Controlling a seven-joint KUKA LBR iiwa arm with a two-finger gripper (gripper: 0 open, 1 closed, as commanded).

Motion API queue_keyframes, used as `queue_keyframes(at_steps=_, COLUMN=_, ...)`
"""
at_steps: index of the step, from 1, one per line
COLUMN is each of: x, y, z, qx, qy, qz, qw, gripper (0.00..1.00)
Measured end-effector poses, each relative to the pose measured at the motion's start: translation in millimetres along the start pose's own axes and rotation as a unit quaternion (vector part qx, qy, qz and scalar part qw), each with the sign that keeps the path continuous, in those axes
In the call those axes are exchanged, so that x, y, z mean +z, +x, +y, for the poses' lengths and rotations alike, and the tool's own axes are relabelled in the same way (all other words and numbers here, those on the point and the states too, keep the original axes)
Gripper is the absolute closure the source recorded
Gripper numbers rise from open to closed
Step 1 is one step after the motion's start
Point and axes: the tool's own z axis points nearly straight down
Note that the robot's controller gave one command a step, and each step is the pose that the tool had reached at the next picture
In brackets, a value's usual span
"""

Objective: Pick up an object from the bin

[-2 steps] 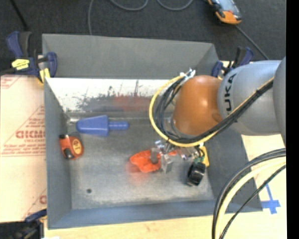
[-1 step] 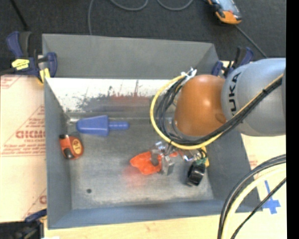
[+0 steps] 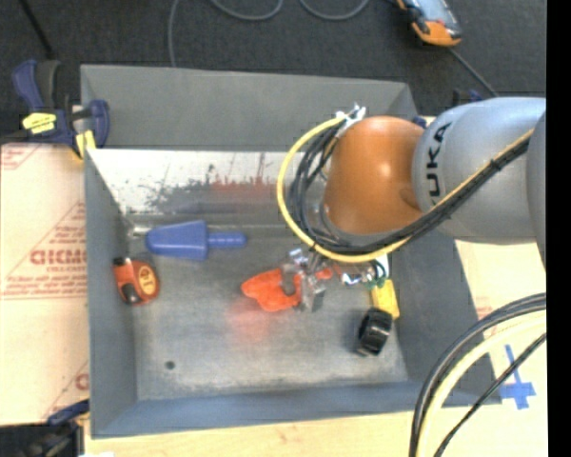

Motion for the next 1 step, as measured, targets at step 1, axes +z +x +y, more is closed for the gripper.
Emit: queue_keyframes(at_steps=1, x=-22.3, y=6.6, z=-1.4, qx=-0.003, qy=0.0, qz=-0.0009, qw=1.0, gripper=1.0)
